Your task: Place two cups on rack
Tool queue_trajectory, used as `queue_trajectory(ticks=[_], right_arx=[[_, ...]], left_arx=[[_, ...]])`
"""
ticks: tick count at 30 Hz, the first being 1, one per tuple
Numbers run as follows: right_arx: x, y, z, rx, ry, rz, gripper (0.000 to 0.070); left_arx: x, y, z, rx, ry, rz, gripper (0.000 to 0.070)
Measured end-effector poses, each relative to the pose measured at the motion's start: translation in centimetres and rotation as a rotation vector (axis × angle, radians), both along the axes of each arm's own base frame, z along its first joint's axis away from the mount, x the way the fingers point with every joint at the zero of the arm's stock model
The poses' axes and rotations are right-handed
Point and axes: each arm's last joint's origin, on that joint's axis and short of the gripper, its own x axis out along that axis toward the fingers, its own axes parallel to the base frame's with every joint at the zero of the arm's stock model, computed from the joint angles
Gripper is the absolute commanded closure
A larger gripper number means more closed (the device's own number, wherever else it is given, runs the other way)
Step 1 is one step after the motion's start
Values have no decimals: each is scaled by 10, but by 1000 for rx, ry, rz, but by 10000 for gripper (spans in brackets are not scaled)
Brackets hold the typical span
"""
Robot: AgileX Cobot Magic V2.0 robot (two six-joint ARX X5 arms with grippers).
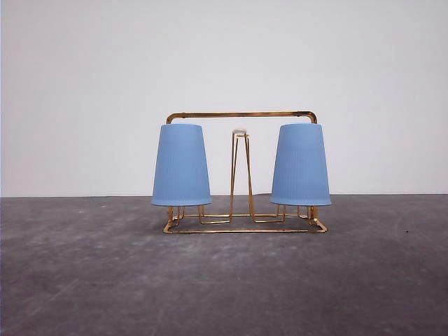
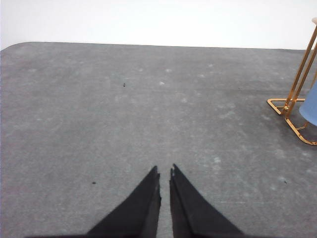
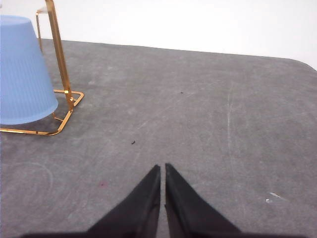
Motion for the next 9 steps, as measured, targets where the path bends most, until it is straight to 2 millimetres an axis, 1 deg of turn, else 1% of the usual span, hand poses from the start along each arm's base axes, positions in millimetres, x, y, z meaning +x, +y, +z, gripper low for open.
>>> queue_trajectory(ticks=[9], right_arx=[[0,0,0,0,0,0,685]], left_arx=[[0,0,0,0,0,0,684]])
